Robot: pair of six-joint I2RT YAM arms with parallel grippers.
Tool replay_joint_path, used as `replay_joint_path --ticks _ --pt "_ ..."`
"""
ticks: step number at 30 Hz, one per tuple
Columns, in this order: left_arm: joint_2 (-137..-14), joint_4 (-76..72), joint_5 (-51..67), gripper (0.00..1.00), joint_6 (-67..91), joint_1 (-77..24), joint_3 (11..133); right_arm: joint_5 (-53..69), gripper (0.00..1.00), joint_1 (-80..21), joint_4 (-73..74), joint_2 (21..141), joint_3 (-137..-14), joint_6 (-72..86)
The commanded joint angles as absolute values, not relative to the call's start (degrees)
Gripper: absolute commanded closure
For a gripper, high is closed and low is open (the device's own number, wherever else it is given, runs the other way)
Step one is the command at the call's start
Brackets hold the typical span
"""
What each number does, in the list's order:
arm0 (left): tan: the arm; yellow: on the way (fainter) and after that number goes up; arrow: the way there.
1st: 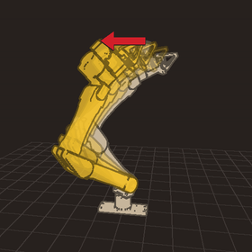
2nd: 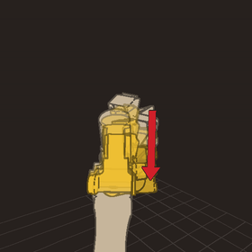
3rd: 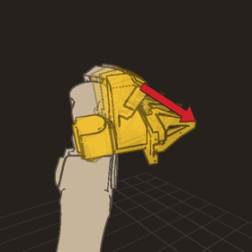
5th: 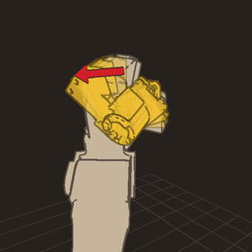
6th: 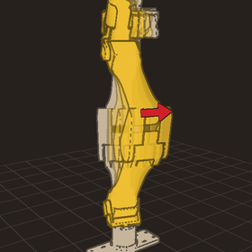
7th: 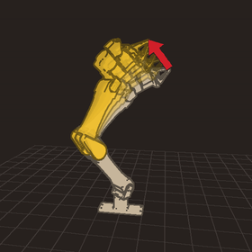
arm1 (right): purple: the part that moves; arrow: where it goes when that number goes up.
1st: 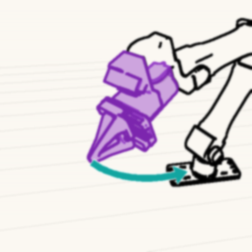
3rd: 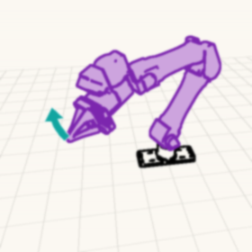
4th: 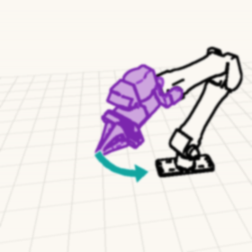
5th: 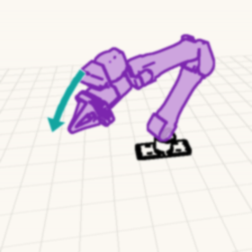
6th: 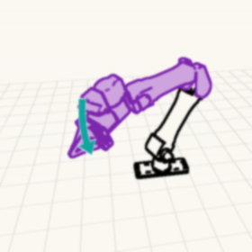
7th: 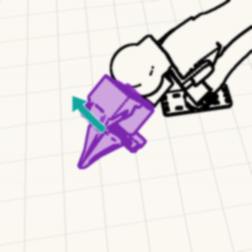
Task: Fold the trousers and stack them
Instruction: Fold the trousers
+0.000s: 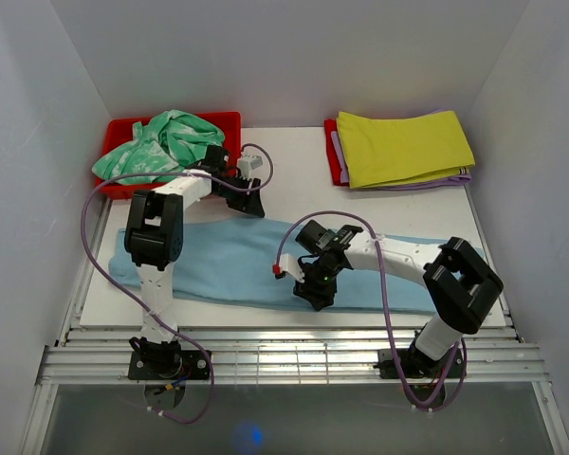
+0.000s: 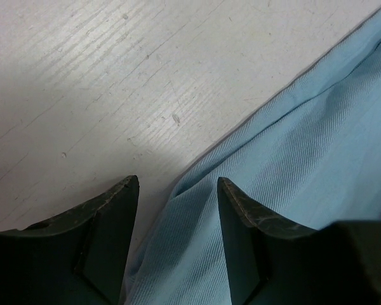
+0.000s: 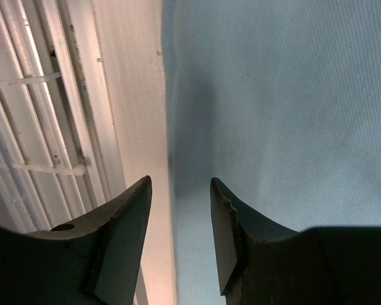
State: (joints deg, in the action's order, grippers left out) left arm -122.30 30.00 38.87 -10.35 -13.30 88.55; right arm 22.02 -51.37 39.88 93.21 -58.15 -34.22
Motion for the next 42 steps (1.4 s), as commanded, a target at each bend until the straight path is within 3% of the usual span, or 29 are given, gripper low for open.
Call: replay_joint_path --ticks 1,6,9,12,14,27,32,34,35,38,42 --pt "-122.87 30.23 41.48 0.37 -9.76 -13.45 90.44 16.36 0.52 -51.85 36.30 93.16 -57.13 -32.43" --pt "-123.75 30.93 44.73 0.48 -9.58 -13.45 90.62 13.80 0.69 -52.73 35.33 94.83 -55.64 -32.78" --pt "-124.28 31.29 45.61 0.61 -9.41 -13.36 91.14 15.11 0.81 -53.26 36.03 95.10 -54.50 -33.49" --pt "-124.37 31.73 46.67 0.81 -9.75 -13.36 91.76 16.34 0.89 -53.96 36.47 94.66 -53.26 -33.49" --pt "-124.28 31.82 47.20 1.00 -10.02 -13.36 92.20 16.70 0.92 -54.31 36.74 94.57 -52.74 -33.40" --pt "-114.80 19.17 37.27 1.00 -12.83 -13.18 88.78 19.16 0.92 -54.76 39.81 97.38 -53.00 -34.01" --pt "-105.48 11.88 40.51 1.00 -17.84 -13.27 78.16 20.92 0.92 -54.49 41.22 96.86 -53.52 -34.01" --pt "-100.93 9.32 42.96 1.00 -19.59 -13.36 72.44 23.44 0.84 -53.27 42.27 94.84 -55.18 -33.75" --pt "-99.68 8.36 43.41 1.00 -20.12 -13.45 70.77 24.86 0.63 -50.83 42.80 94.05 -56.15 -33.66" --pt "-95.21 8.52 42.37 1.00 -24.33 -15.02 65.23 31.01 0.40 -43.37 45.52 91.41 -61.58 -33.92" --pt "-89.04 7.30 39.38 1.00 -30.75 -18.01 57.67 33.31 0.39 -35.96 47.02 90.62 -68.98 -34.98"
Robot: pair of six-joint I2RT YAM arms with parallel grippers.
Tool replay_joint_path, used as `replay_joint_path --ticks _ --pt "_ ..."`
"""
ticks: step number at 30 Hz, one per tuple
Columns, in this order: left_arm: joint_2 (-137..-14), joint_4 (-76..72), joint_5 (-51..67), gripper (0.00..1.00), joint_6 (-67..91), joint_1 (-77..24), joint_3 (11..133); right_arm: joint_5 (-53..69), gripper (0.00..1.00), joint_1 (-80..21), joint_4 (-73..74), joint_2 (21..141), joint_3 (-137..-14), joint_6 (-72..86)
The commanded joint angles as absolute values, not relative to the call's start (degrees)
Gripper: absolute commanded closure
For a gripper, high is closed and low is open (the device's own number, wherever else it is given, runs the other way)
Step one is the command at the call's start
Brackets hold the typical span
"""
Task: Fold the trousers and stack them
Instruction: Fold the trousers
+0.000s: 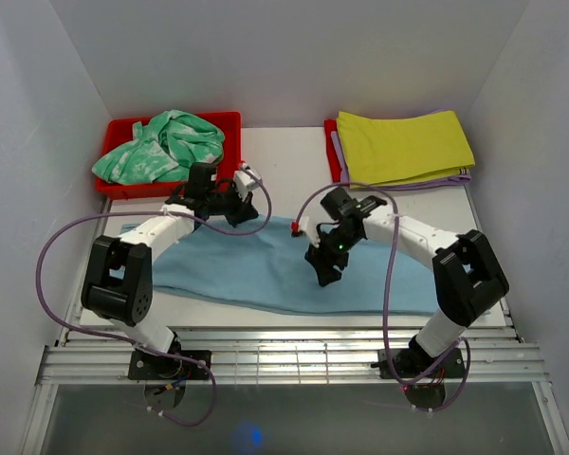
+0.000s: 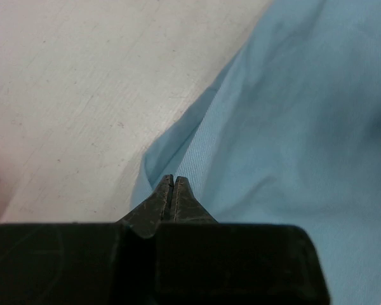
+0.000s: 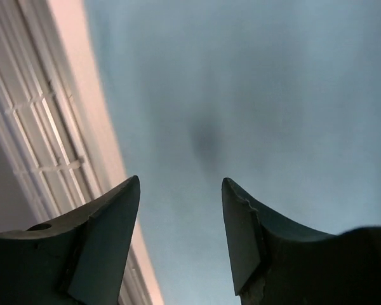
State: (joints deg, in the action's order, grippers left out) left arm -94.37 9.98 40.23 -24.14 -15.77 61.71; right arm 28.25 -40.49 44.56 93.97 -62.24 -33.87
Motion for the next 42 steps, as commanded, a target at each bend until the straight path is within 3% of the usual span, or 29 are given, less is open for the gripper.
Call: replay_joint_path --ticks 1,9,16,21,30,36,42 --pt "-87.82 7.12 38.85 1.00 -32.85 -18.63 56.09 32.44 0.40 -35.08 47.02 90.70 -70.21 -35.15" --pt "-79.20 2.56 30.51 1.00 -43.32 -25.74 38.77 25.84 0.41 -32.96 40.89 96.93 -79.80 -33.31" --pt "-79.71 -2.19 29.09 1.00 -46.32 -27.51 32.61 30.49 0.45 -33.92 36.13 106.34 -88.58 -27.08" --pt "-80.51 -3.52 29.18 0.76 -44.22 -27.69 32.43 29.79 0.54 -37.35 32.00 111.88 -89.47 -22.15" --pt "-74.11 2.11 26.29 0.54 -29.29 -24.79 36.65 27.60 0.66 -42.27 29.01 115.05 -82.46 -20.22" --pt "-71.02 8.78 23.12 0.52 -17.23 -21.18 43.94 27.51 0.70 -43.33 24.35 112.85 -76.21 -17.84" --pt "-75.93 12.48 22.32 0.51 -10.73 -21.27 48.86 27.95 0.71 -43.33 22.33 112.94 -74.97 -15.03"
